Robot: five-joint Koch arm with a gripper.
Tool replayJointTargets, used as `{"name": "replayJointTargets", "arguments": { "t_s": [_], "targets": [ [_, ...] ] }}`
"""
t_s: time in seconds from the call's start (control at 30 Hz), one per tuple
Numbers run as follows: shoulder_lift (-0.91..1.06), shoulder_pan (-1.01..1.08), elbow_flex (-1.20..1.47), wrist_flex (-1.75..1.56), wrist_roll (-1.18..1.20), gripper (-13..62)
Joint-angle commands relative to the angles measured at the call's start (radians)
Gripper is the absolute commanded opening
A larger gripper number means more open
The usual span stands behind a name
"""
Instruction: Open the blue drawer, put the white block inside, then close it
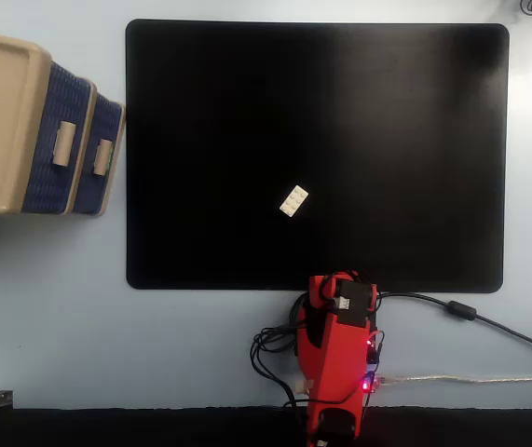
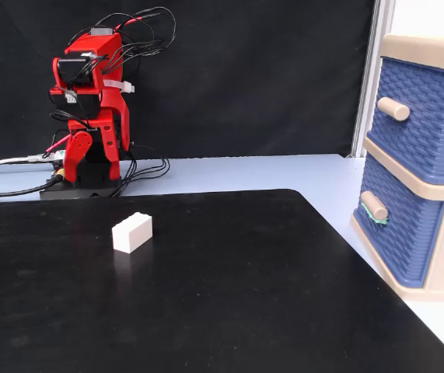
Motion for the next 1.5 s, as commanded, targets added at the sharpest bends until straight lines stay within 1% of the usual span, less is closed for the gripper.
{"name": "replayJointTargets", "arguments": {
  "t_s": [0.0, 0.1, 0.13, 0.2, 0.3, 0.33, 0.43, 0.5, 0.57, 0.7, 0.77, 0.83, 0.93, 1.03, 1.3, 1.47],
  "targets": [
    [0.091, -0.009, -0.202, 0.031, 0.017, 33.8],
    [0.055, -0.115, -0.479, 0.012, 0.083, 33.7],
    [0.028, -0.167, -0.541, -0.002, 0.143, 33.6],
    [-0.041, -0.325, -0.612, -0.058, 0.348, 33.6],
    [-0.126, -0.65, -0.609, -0.207, 0.73, 33.6],
    [-0.167, -0.804, -0.601, -0.305, 0.908, 33.7],
    [-0.285, -1.078, -0.546, -0.623, 1.298, 33.6],
    [-0.344, -1.175, -0.456, -0.91, 1.506, 33.5],
    [-0.373, -1.184, -0.351, -1.184, 1.597, 33.5],
    [-0.503, -1.19, -0.155, -1.812, 1.624, 33.5],
    [-0.595, -1.192, -0.117, -2.074, 1.626, 33.5],
    [-0.732, -1.193, -0.115, -2.296, 1.626, 33.5],
    [-0.897, -1.193, -0.15, -2.491, 1.623, 33.5],
    [-1.014, -1.19, -0.255, -2.566, 1.615, 33.1],
    [-1.273, -1.184, -0.592, -2.565, 1.611, 32.5],
    [-1.376, -1.183, -0.709, -2.559, 1.591, 30.7]
  ]
}}
